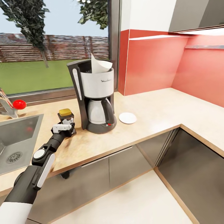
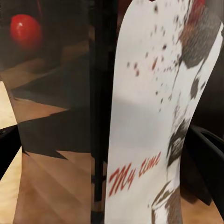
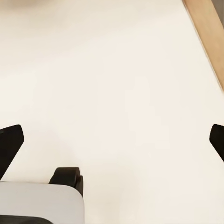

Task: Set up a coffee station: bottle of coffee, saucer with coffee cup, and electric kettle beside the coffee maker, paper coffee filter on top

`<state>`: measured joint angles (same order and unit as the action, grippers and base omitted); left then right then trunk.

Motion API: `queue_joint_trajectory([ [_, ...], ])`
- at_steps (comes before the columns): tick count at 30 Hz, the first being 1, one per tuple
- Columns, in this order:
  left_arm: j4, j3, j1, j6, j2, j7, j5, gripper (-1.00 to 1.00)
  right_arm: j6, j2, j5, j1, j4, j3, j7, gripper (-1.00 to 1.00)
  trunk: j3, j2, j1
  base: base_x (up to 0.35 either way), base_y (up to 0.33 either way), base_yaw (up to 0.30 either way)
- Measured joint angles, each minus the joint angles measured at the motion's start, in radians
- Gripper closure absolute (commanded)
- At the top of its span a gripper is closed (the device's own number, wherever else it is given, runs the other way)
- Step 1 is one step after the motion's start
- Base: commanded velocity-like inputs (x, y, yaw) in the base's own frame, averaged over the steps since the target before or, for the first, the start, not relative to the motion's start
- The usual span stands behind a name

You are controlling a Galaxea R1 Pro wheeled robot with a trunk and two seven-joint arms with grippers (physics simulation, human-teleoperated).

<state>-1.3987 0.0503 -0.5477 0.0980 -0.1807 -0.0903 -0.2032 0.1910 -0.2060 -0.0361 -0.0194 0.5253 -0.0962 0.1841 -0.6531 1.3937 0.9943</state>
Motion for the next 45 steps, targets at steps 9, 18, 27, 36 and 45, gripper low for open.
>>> queue_joint_trajectory([
  [9,0.053,0.001,0.000,0.000,0.000,-0.002,-0.008,-1.00,0.000,0.000,0.000,0.000,0.000,0.000,0.000,-1.00,-0.001,0.000,0.000,0.000,0.000,0.000],
  [18,0.059,0.000,0.001,0.002,-0.001,-0.003,-0.006,-1.00,0.000,0.000,0.000,0.000,0.000,0.000,0.000,-1.00,-0.001,0.000,0.000,0.000,0.000,0.000],
  [27,0.060,-0.001,0.001,0.000,-0.001,-0.003,-0.006,-1.00,0.000,0.000,0.000,0.000,0.000,0.000,0.000,-1.00,-0.001,0.000,0.000,0.000,0.000,0.000],
  [36,0.061,-0.002,0.001,0.000,-0.001,-0.003,-0.006,-1.00,0.000,0.000,0.000,0.000,0.000,0.000,0.000,-1.00,-0.001,0.000,0.000,-0.065,0.000,0.000],
  [45,0.059,-0.003,0.001,0.000,-0.001,-0.002,-0.006,-1.00,0.000,0.000,0.000,0.000,0.000,0.000,0.000,-1.00,-0.001,0.000,0.001,-0.282,0.000,0.000],
])
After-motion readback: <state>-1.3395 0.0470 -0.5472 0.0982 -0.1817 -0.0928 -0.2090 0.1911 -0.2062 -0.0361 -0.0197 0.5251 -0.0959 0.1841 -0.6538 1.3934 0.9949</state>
